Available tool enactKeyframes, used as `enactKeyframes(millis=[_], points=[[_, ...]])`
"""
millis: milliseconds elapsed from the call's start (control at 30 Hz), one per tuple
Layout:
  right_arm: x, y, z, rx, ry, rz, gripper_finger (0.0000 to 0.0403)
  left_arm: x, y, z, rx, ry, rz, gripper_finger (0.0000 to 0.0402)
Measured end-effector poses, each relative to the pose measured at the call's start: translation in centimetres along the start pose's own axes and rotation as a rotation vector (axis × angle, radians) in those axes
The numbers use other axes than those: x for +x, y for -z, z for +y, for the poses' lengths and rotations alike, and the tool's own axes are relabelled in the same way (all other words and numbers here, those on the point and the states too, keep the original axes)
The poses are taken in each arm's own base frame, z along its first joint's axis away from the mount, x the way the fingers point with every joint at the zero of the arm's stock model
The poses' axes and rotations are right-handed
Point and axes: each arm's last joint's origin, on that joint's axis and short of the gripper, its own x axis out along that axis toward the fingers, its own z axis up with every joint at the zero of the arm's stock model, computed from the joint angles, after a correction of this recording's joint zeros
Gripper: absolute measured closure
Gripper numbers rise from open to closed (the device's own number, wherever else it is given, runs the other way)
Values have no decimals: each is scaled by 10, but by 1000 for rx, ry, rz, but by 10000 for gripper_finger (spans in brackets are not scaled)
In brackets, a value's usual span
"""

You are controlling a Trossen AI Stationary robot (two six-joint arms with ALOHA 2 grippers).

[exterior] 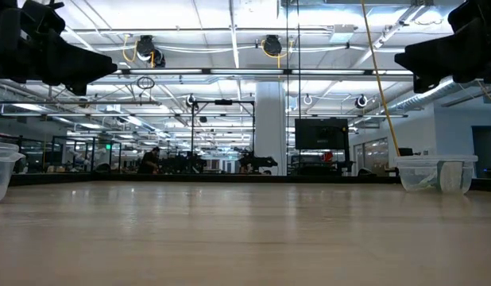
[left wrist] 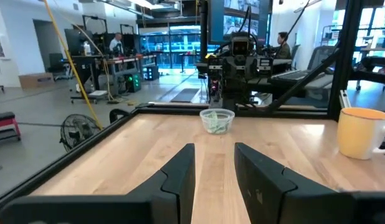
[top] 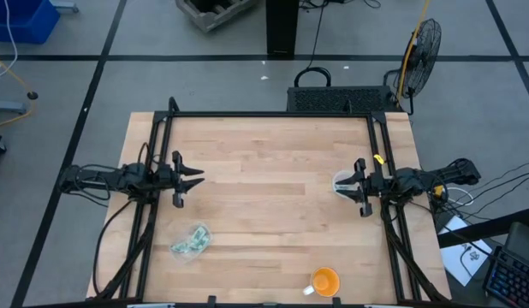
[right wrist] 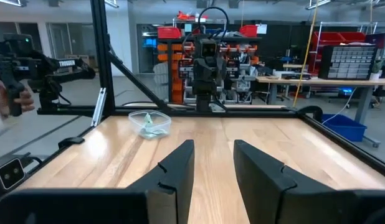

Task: Pick and place Stevia / Truvia into bins
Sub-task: Return to Home Position

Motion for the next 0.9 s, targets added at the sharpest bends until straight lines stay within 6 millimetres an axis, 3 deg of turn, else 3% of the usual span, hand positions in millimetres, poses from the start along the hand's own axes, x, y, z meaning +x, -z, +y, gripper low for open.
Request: enactKeyframes(millis=[900], points=[[0,-3,0,6,2,-26,298,0,-2,0,-7,-2,-21,284]])
